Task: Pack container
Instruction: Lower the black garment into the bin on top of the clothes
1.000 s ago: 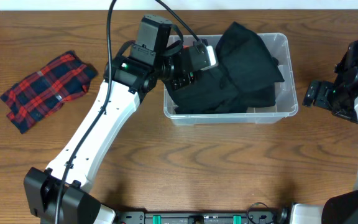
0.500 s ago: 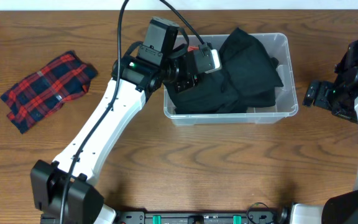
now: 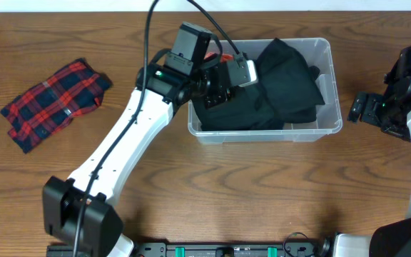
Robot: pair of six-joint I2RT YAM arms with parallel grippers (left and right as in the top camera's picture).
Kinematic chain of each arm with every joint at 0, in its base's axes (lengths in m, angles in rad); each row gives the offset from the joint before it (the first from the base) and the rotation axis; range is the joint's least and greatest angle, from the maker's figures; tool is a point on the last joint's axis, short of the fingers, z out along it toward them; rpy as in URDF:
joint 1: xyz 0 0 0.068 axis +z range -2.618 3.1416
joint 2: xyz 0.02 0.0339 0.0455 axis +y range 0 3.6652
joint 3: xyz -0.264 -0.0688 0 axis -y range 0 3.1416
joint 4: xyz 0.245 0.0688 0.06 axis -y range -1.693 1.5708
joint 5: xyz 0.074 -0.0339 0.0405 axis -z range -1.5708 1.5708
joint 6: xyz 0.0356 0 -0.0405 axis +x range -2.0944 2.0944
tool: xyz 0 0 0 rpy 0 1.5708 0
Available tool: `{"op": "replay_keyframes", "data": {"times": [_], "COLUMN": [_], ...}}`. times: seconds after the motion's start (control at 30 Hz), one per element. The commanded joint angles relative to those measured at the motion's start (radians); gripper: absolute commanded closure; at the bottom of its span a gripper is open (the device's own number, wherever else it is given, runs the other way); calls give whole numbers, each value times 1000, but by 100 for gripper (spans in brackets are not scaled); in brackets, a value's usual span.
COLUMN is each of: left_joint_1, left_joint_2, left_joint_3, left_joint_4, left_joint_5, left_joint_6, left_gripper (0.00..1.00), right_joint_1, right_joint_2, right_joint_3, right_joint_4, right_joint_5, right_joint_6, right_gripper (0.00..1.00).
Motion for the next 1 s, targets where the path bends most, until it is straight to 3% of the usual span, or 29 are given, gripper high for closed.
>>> {"op": "replay_keyframes", "data": {"times": [0.0, 0.17, 0.27, 0.47, 0.57, 0.7, 0.83, 0.97], "left_joint_1": [-10, -12, -15, -16, -16, -16, -16, -16], "left_joint_2": [21, 35, 35, 35, 35, 35, 28, 25], "left_joint_3": [34, 34, 34, 34, 35, 35, 35, 35], "left_joint_4": [7, 7, 13, 22, 50, 113, 222, 294], "left_joint_5": [37, 37, 37, 17, -56, -143, -265, -281], "left_joint_6": [6, 5, 5, 5, 5, -30, -148, -265], "left_gripper": [94, 83, 66, 54, 36, 34, 34, 36], "right_joint_1": [3, 3, 3, 3, 3, 3, 3, 3], "right_joint_2": [-10, -10, -10, -10, -10, -10, -10, -10], "right_joint_3": [10, 10, 10, 10, 10, 10, 10, 10], "right_joint_4": [2, 2, 2, 2, 2, 2, 2, 2], "right_joint_5": [13, 13, 13, 13, 13, 13, 13, 13], "right_joint_6": [11, 11, 11, 11, 11, 11, 11, 11], "right_gripper": [1, 1, 1, 1, 1, 1, 1, 1]}}
